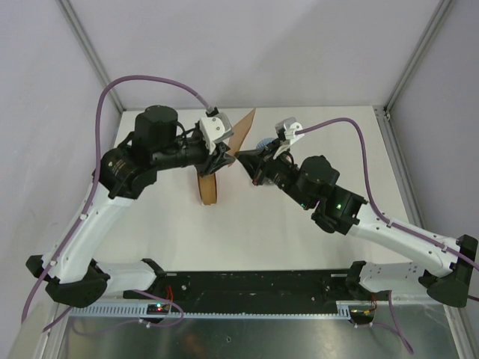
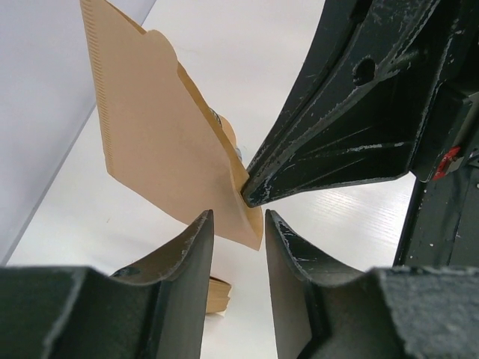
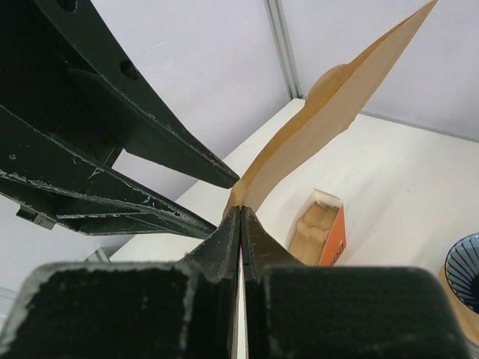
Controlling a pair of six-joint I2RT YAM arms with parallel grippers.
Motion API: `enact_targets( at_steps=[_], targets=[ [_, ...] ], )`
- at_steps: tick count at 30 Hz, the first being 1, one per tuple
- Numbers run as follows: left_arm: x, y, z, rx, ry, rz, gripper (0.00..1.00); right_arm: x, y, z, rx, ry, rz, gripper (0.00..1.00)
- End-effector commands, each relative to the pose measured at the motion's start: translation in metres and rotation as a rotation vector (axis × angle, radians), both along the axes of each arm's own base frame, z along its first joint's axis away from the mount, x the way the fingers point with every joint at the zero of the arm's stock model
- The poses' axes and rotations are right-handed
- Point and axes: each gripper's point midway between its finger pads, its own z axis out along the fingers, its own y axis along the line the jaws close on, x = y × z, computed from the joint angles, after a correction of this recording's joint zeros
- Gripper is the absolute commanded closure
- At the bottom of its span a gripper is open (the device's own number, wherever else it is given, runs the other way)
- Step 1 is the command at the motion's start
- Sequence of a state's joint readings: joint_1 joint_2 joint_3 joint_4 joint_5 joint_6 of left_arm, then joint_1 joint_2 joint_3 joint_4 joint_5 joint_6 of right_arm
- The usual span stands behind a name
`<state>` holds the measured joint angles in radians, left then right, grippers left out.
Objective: Place the coffee filter in the dripper
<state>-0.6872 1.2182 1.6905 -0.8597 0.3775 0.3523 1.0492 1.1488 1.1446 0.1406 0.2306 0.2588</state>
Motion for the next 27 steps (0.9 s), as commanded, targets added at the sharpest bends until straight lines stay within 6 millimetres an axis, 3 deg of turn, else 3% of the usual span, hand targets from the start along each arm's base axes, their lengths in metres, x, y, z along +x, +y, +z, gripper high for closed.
enact_targets(
  at_steps=[1, 14, 16, 23, 27],
  targets=[
    [-0.002, 0.001, 0.009, -0.001, -0.033, -0.014, 0.62, -0.002, -0.008, 0.028, 0.065, -0.053, -0.010, 1.00],
    [0.007, 0.001, -0.003, 0.021, -0.002, 0.029, 0.67, -0.006, -0.002, 0.031, 0.082, -0.058, 0.022, 1.00],
    [0.010, 0.003, -0.003, 0.026, -0.008, 0.045, 0.71, -0.006, -0.001, 0.031, 0.082, -0.057, 0.026, 1.00],
    [0.010, 0.001, -0.001, 0.018, -0.005, 0.043, 0.97, -0.006, 0.004, 0.028, 0.078, -0.052, 0.037, 1.00],
    [0.016, 0.005, -0.002, 0.010, 0.020, 0.104, 1.00, 0.000, 0.004, 0.020, 0.065, -0.032, 0.014, 1.00]
  ],
)
